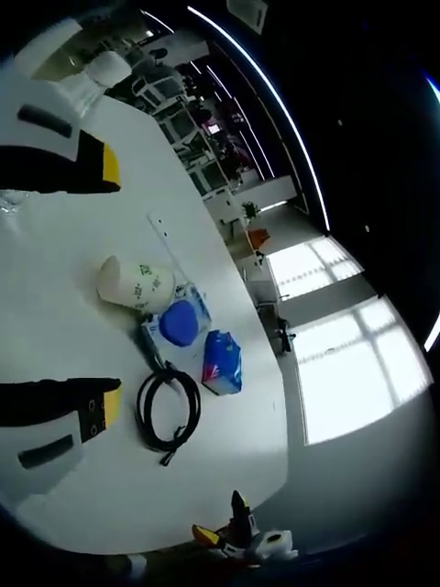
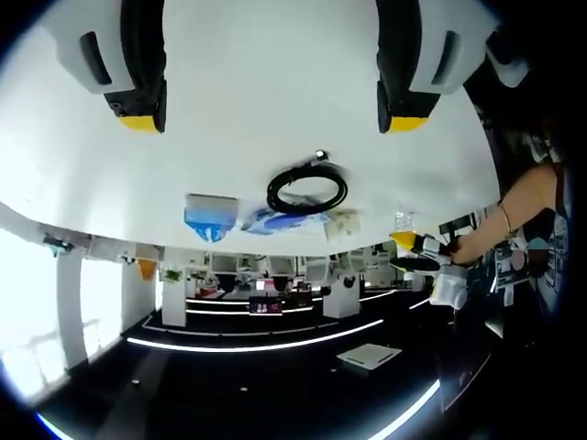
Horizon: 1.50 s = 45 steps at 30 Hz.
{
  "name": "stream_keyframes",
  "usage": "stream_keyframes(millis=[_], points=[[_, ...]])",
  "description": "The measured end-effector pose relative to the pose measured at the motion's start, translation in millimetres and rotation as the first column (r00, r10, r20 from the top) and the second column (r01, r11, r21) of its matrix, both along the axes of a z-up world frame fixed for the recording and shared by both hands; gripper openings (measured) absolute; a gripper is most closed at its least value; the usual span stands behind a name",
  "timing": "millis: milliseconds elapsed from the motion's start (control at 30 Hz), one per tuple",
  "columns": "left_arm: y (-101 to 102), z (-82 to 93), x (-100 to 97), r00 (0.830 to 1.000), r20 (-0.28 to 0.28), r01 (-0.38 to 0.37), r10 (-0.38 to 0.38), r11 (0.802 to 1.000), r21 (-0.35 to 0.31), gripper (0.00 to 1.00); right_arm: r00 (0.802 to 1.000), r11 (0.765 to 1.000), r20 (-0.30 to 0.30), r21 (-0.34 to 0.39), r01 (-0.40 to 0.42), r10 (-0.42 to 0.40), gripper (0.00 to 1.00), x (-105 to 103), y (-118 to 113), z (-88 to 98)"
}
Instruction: Arrange the tabletop items into an orderly group along one side of the table until the central work area is clear of visible clutter.
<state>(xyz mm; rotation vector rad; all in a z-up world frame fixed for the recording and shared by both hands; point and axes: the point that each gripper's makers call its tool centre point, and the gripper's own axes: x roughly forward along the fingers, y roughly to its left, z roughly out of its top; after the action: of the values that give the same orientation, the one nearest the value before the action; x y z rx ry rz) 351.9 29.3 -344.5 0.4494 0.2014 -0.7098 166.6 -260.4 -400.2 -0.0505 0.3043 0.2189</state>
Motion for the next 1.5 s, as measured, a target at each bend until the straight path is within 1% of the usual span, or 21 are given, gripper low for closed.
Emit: stream_keyframes(millis=[100, 167, 267, 367, 533, 667, 867, 1100, 1200, 1367, 1433, 1500], points=[[-6.4, 0.4, 3.5, 1.000, -0.007, 0.008, -0.008, 1.000, 0.001, 0.82, 1.000, 1.000, -0.005, -0.009, 0.003, -0.003, 0.92, -0.4, -1.5, -0.5], [-8.0, 1.3, 5.2, 1.000, -0.001, 0.009, -0.009, 1.000, 0.016, 0.81, 1.000, 1.000, -0.001, -0.004, 0.005, -0.005, 0.92, -0.6, -2.2, 0.7], [-8.8, 0.8, 5.1, 1.000, 0.002, 0.012, -0.012, 1.000, 0.021, 0.81, 1.000, 1.000, -0.001, -0.005, 0.007, -0.007, 0.92, -0.7, -3.2, 0.5], [-6.9, -1.8, 5.8, 1.000, -0.010, 0.007, -0.007, 1.000, 0.029, 0.81, 1.000, 1.000, -0.006, -0.007, 0.005, -0.005, 0.92, -0.7, -3.7, -1.1], [-7.4, 1.3, 11.7, 1.000, -0.015, 0.005, -0.005, 1.000, 0.031, 0.79, 1.000, 1.000, -0.009, -0.006, 0.002, -0.002, 0.92, -0.1, -2.9, -1.9], [-11.4, 2.6, 19.4, 1.000, -0.021, 0.008, -0.006, 0.998, 0.056, 0.79, 1.000, 1.000, -0.009, -0.003, 0.000, 0.000, 0.92, -0.1, -2.4, -2.5], [-19.8, 3.6, 23.1, 1.000, -0.020, 0.023, -0.022, 0.995, 0.094, 0.79, 1.000, 1.000, -0.011, 0.000, 0.009, -0.009, 0.92, -0.6, -6.9, -3.9], [-27.6, 2.9, 27.2, 1.000, -0.019, 0.024, -0.022, 0.994, 0.109, 0.79, 1.000, 1.000, -0.013, 0.002, 0.009, -0.009, 0.91, -0.8, -9.1, -4.6], [-25.8, 2.8, 33.5, 1.000, -0.013, 0.011, -0.009, 0.992, 0.123, 0.79, 1.000, 1.000, -0.012, 0.002, 0.010, -0.010, 0.91, -0.9, -10.0, -4.4], [-24.7, 2.0, 37.7, 1.000, -0.021, 0.018, -0.016, 0.989, 0.146, 0.79, 1.000, 1.000, -0.013, 0.001, 0.011, -0.011, 0.91, -1.4, -10.8, -4.5], [-25.6, 2.9, 38.1, 1.000, -0.023, 0.023, -0.020, 0.989, 0.143, 0.78, 1.000, 1.000, -0.011, 0.001, 0.012, -0.012, 0.91, -1.4, -10.9, -4.2], [-27.3, 2.7, 39.1, 0.999, -0.037, 0.030, -0.025, 0.990, 0.138, 0.78, 1.000, 1.000, -0.011, 0.002, 0.012, -0.012, 0.91, -1.3, -10.9, -4.1]])
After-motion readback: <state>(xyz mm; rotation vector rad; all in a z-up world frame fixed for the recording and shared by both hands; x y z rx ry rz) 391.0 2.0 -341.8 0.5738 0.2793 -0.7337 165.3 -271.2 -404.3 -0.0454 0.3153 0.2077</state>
